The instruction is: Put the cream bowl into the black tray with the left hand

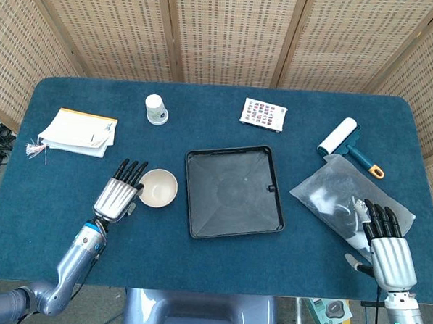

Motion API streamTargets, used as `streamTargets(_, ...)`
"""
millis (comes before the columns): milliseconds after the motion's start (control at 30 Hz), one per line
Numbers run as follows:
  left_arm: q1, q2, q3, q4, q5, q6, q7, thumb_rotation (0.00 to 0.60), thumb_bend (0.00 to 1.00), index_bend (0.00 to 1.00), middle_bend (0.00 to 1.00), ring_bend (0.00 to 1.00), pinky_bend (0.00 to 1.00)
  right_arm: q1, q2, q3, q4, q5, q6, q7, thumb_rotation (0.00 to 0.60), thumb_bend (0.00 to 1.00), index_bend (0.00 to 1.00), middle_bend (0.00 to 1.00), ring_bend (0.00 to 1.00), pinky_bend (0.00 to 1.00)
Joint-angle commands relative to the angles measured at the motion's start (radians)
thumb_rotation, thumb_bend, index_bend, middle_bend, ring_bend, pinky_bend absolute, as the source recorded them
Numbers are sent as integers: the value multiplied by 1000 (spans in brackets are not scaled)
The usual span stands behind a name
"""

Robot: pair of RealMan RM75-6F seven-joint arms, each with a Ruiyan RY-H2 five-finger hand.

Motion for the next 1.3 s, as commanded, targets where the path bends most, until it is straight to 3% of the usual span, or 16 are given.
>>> streamTargets(33, -7, -8, 4, 8, -9, -3, 11, 600, 294, 505, 0, 0, 0, 0, 1, 0, 0, 0, 1, 1, 600, 144, 0, 0, 0, 0)
streamTargets(733, -65, -77, 22, 83, -46, -26, 72, 600, 309, 567, 0, 0, 0, -3, 6, -1, -8, 1, 1, 7, 600, 145, 0, 0, 0, 0)
streamTargets(1067, -74, -103, 31, 113, -52, -9, 84, 600, 500, 621, 0, 0, 0, -4, 9, 0, -8, -5, 10, 21, 600, 145, 0, 0, 0, 0)
streamTargets(1300, -76, -112, 38, 130, -41, 9, 75, 600, 509, 630, 0, 0, 0, -5, 9, 0, -8, -8, 12, 24, 600, 144, 0, 0, 0, 0)
